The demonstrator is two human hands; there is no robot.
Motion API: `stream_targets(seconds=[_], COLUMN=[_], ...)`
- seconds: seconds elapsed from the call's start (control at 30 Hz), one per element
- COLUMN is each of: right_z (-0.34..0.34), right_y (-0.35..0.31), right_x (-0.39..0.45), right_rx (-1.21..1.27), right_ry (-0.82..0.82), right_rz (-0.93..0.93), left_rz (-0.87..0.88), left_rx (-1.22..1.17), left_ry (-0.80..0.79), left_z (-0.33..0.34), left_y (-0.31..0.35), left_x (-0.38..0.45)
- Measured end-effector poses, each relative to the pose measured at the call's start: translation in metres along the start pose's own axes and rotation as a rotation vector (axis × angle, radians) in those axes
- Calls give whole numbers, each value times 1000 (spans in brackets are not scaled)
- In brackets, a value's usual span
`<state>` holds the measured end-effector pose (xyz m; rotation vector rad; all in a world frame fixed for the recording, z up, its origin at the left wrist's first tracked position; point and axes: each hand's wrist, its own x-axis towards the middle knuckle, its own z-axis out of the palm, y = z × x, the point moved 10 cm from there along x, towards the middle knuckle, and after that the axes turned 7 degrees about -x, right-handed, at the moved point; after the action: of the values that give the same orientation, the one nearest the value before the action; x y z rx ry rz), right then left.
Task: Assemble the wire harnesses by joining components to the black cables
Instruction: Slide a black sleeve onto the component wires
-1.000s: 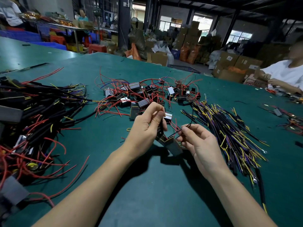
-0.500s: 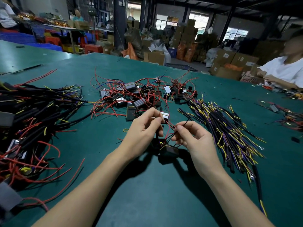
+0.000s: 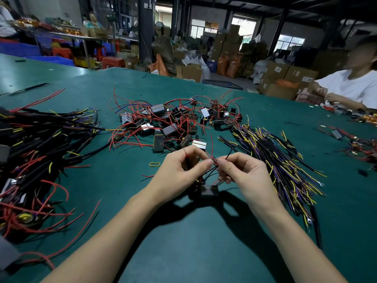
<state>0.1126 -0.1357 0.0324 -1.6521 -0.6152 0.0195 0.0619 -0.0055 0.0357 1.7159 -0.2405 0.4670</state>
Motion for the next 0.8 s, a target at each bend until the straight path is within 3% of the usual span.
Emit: stream_targets(seconds=[0.23,0.8], right_z=[13,-11], right_y=[13,-30], right_x=[-6,-4], right_rx=[201,-162], right_ry=[-23,56], right_rz=[120,-132], left_rz=[-23,-120], left_rx=[9,-53], left_ry=[-38,-13], left_z=[7,11], left_y=[-5,-11], left_x=[3,-1])
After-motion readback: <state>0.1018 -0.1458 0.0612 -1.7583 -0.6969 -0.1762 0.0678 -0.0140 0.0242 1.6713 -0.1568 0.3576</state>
